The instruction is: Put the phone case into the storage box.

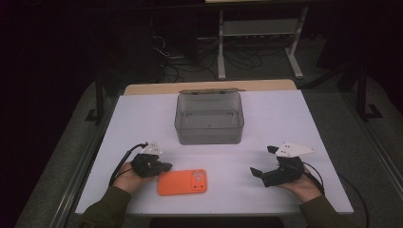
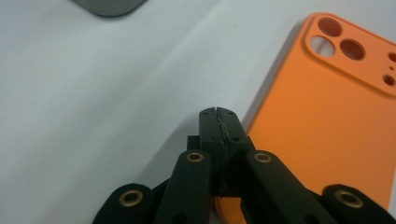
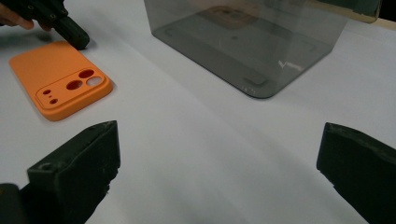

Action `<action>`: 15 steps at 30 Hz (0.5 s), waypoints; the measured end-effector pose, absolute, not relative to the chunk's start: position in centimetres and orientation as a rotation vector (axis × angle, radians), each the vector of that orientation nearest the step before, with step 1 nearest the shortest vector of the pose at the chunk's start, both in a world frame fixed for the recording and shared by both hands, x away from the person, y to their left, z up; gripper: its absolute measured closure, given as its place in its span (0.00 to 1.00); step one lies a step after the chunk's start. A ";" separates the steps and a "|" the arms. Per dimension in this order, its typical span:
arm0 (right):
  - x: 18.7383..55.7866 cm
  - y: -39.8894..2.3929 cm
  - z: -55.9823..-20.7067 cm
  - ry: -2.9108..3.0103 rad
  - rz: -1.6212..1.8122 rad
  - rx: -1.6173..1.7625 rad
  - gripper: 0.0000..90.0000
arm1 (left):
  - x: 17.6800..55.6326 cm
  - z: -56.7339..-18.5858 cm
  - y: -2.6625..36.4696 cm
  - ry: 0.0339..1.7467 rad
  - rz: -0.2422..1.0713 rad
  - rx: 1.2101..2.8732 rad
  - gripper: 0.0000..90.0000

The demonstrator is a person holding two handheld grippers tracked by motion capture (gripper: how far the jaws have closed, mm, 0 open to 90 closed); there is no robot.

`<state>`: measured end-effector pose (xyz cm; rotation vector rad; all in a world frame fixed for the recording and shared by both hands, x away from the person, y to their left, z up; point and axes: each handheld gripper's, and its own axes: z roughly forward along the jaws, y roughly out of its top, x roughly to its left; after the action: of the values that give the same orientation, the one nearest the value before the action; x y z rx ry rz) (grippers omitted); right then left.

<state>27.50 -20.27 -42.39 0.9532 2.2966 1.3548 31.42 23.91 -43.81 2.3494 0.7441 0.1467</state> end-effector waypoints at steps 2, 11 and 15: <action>27.5 -20.3 -42.4 2.297 1.355 0.953 0.00 | 31.0 -43.8 24.1 0.745 0.139 2.345 1.00; 27.5 -20.2 -42.4 2.298 1.351 0.954 0.00 | 29.4 -43.8 24.3 0.730 0.124 2.353 1.00; 27.5 -20.2 -42.4 2.301 1.348 0.951 0.00 | 28.8 -43.8 24.3 0.722 0.119 2.355 1.00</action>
<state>27.48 -20.15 -42.42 0.9514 2.3007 1.3477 28.75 24.30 -43.76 2.3551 0.7222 0.1188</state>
